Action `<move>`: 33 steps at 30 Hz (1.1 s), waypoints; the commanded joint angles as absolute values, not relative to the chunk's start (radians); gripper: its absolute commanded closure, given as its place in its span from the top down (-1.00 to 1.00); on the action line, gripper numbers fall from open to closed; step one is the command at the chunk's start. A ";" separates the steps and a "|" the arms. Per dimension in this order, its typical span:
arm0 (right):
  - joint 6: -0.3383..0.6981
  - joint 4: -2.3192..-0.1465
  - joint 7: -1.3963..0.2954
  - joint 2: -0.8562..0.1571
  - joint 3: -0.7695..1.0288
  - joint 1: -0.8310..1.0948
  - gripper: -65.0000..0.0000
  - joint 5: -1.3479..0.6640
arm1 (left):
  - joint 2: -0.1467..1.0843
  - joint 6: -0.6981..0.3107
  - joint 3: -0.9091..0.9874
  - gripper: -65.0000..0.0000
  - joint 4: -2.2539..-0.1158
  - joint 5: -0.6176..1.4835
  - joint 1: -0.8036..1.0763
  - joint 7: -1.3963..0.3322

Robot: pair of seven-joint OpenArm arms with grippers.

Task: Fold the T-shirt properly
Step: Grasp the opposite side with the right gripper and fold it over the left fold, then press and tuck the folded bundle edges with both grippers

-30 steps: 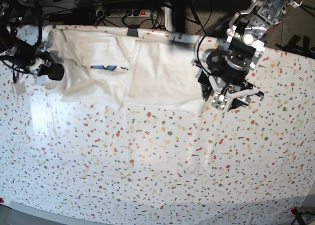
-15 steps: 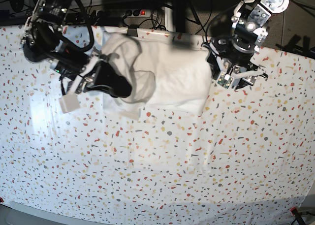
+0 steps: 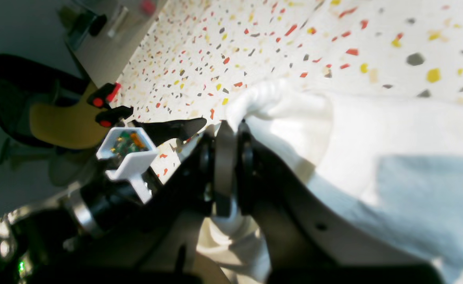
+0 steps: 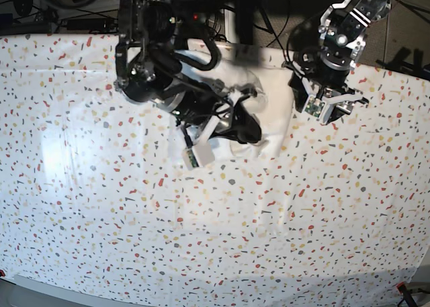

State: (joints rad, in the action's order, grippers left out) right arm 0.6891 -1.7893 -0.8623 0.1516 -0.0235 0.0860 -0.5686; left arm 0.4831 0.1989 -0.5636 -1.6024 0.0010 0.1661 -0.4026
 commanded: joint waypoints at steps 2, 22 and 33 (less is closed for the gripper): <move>0.698 -1.761 -0.809 0.157 -0.066 0.054 -1.00 -0.567 | 0.493 0.179 -0.563 0.16 -1.598 0.017 0.166 -0.446; 0.698 -1.442 -0.618 0.157 -0.250 -0.087 -0.15 -0.580 | 0.502 0.226 -0.562 0.16 -1.599 -0.098 0.163 -0.459; 0.698 -1.444 -0.609 0.157 -0.260 -0.103 -0.03 -0.682 | 0.642 0.477 -0.521 0.15 -1.612 -0.208 0.160 -0.538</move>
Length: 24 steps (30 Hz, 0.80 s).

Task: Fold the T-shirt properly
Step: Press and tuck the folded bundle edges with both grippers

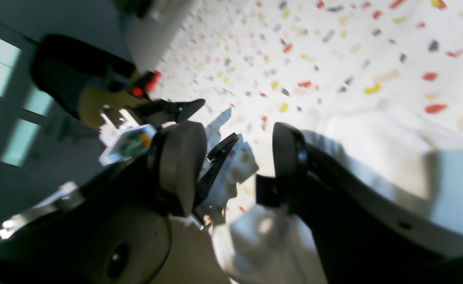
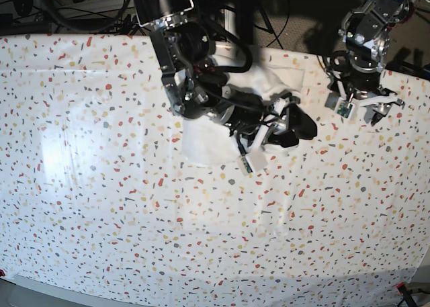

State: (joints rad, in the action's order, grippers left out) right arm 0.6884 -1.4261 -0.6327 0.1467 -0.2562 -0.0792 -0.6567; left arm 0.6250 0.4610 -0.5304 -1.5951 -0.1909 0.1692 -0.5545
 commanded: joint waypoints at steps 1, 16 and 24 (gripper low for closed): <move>0.698 -1.447 -0.613 0.157 -0.260 -0.112 -0.03 -0.696 | 0.652 0.480 -0.502 0.13 -1.621 -0.195 0.161 -0.550; 0.698 -1.666 -0.874 0.157 -0.135 -0.224 -0.15 -0.533 | 0.654 0.346 -0.354 0.12 -2.020 0.154 0.163 -0.603; 0.698 -1.666 -0.912 0.045 -0.046 -0.220 -1.00 -0.440 | 0.485 0.147 -0.355 -0.31 -2.093 0.347 0.213 -0.606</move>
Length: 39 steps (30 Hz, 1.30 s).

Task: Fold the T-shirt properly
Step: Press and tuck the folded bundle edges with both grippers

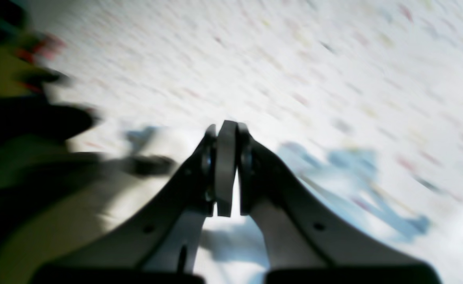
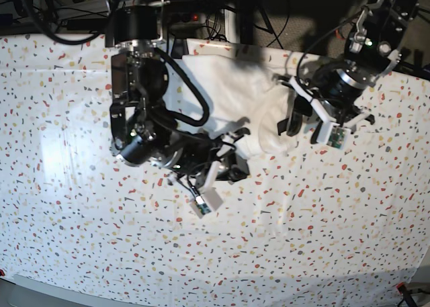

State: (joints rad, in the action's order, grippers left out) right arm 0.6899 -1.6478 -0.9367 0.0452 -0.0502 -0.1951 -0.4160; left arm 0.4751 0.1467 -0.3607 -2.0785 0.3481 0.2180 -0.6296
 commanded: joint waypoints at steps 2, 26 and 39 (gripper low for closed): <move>0.698 -1.664 -0.903 0.004 -0.046 -0.215 -1.00 -0.394 | 0.443 0.115 -0.355 -0.62 -2.093 0.350 0.244 -0.606; 0.698 -1.464 -0.742 -0.056 -0.046 -0.176 -1.00 -0.209 | 0.253 0.139 -0.354 -1.00 -1.706 0.173 0.315 -0.439; 0.698 -1.576 -0.719 -0.110 -0.046 0.005 -1.00 -0.209 | 0.247 0.123 -0.354 -1.00 -1.453 0.159 0.101 -0.393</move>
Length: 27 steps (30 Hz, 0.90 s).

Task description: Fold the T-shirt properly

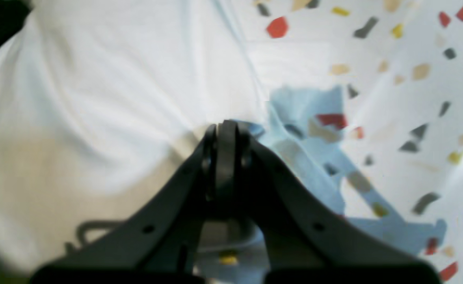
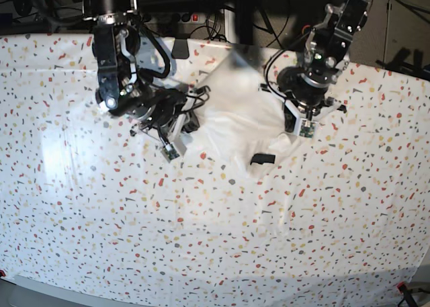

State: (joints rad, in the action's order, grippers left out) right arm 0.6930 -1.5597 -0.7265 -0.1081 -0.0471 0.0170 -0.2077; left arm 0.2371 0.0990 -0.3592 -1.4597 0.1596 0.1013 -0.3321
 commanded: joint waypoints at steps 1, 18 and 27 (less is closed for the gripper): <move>0.698 -1.596 -0.701 -0.107 -0.046 0.031 -1.00 -0.209 | 0.246 0.102 -0.354 -1.00 -1.431 0.183 0.080 -0.382; 0.698 -1.677 -0.598 0.070 -0.046 0.147 -1.00 -0.130 | 0.223 0.022 -0.354 -1.00 -1.344 0.281 -0.159 -0.385; 0.698 -1.975 -0.591 0.069 0.093 0.266 -1.00 -0.143 | 0.361 0.060 -0.354 -1.00 -1.682 0.257 -0.046 -0.448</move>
State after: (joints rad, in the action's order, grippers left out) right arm 0.6937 -1.9583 -0.6125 0.0692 0.0952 0.2722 -0.1284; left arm 0.3580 0.0601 -0.3565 -1.6672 0.2562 -0.0341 -0.4660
